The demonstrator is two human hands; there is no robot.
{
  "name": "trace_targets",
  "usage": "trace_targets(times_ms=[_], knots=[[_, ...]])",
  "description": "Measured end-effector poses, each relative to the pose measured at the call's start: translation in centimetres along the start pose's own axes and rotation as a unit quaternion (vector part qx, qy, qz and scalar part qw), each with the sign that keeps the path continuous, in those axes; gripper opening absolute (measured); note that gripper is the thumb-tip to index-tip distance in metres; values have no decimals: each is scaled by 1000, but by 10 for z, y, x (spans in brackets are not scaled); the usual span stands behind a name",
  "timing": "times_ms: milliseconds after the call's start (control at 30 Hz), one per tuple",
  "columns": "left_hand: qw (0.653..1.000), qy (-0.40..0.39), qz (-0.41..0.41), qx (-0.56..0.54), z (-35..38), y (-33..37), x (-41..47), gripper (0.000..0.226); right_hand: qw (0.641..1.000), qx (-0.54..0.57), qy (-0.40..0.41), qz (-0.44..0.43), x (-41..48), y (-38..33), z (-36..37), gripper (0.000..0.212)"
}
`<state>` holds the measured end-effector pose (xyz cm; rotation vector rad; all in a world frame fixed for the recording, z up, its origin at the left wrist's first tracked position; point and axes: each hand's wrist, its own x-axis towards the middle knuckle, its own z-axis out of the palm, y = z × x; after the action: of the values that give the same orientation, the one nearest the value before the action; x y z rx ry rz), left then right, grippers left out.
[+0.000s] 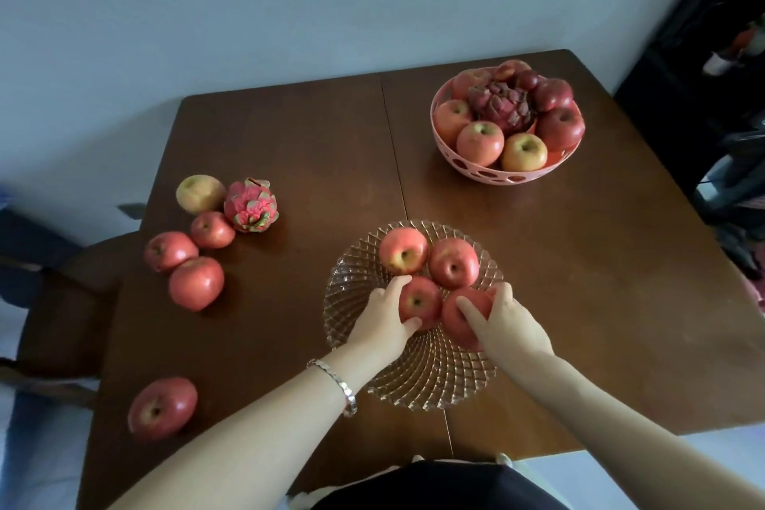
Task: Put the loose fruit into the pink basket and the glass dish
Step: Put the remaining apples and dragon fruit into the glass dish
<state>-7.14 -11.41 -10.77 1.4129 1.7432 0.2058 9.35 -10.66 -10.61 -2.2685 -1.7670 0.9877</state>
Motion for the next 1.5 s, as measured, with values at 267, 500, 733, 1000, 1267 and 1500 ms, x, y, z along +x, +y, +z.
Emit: trace_targets(times_ms=[267, 500, 733, 1000, 1267, 1500], knots=[[1000, 12, -7, -17, 2, 5, 0, 58, 983, -150, 67, -79, -5, 2, 8, 58], [1000, 8, -7, -12, 2, 5, 1, 58, 988, -121, 66, -72, 4, 5, 10, 52], [1000, 9, -6, -13, 3, 4, 0, 59, 982, -143, 84, -95, 7, 5, 9, 55], [998, 44, -12, -50, -18, -14, -7, 69, 878, -293, 58, -375, 8, -16, 36, 65], [916, 127, -298, 235, -86, -143, -43, 83, 873, -298, 67, -380, 14, -27, 51, 51], [884, 79, -395, 236, -96, -177, -60, 62, 887, -276, 29, -370, 14, -30, 45, 55]])
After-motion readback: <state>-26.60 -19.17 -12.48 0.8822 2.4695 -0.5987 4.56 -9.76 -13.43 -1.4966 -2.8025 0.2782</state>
